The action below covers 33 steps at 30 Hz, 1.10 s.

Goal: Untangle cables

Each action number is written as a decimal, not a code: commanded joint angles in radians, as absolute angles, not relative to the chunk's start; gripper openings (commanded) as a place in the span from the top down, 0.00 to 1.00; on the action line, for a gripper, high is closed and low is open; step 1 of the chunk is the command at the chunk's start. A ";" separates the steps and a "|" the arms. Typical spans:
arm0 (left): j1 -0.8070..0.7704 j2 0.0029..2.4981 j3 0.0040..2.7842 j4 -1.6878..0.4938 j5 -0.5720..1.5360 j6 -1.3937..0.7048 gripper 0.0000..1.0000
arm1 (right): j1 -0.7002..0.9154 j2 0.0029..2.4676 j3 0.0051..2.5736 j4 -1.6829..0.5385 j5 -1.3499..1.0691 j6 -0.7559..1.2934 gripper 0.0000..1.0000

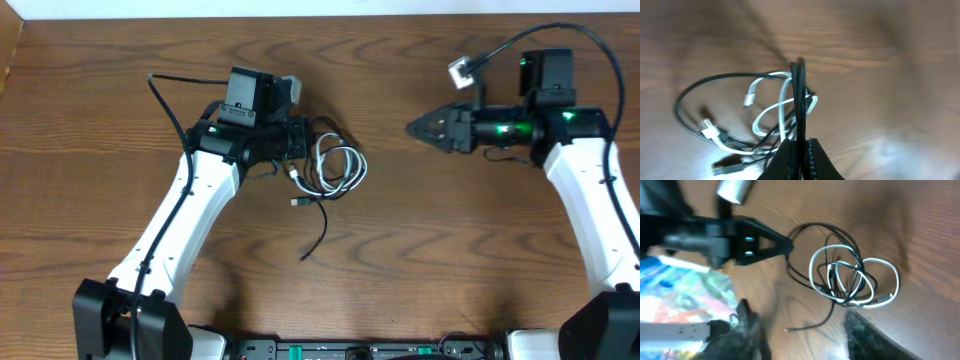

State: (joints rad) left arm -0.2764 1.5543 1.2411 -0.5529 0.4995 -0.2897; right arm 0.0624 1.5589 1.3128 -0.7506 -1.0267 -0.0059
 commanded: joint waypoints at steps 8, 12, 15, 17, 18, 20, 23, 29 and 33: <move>-0.273 1.556 1.248 -0.409 0.793 -0.361 0.93 | 0.271 1.668 1.320 -0.693 -0.750 0.482 0.50; -0.273 1.556 1.248 -0.408 0.793 -0.392 0.93 | 0.324 1.730 1.320 -0.616 -0.740 0.583 0.50; -0.273 1.556 1.248 -0.409 0.793 -0.398 0.93 | 0.353 1.772 1.320 -0.551 -0.739 0.634 0.50; -0.274 1.556 1.248 -0.409 0.793 -0.398 0.93 | 0.374 1.798 1.320 -0.507 -0.739 0.654 0.50; -0.274 1.556 1.248 -0.409 0.793 -0.398 0.93 | 0.380 1.805 1.320 -0.498 -0.739 0.659 0.50; -0.274 1.556 1.248 -0.409 0.793 -0.398 0.93 | 0.393 1.823 1.320 -0.482 -0.736 0.671 0.48; -0.274 1.556 1.248 -0.409 0.793 -0.398 0.93 | 0.412 1.848 1.320 -0.482 -0.690 0.688 0.47; -0.274 1.556 1.248 -0.408 0.793 -0.398 0.93 | 0.427 1.887 1.320 -0.460 -0.622 0.710 0.58; -0.274 1.556 1.248 -0.409 0.737 -0.398 0.93 | 0.424 1.890 1.320 -0.486 -0.589 0.662 0.99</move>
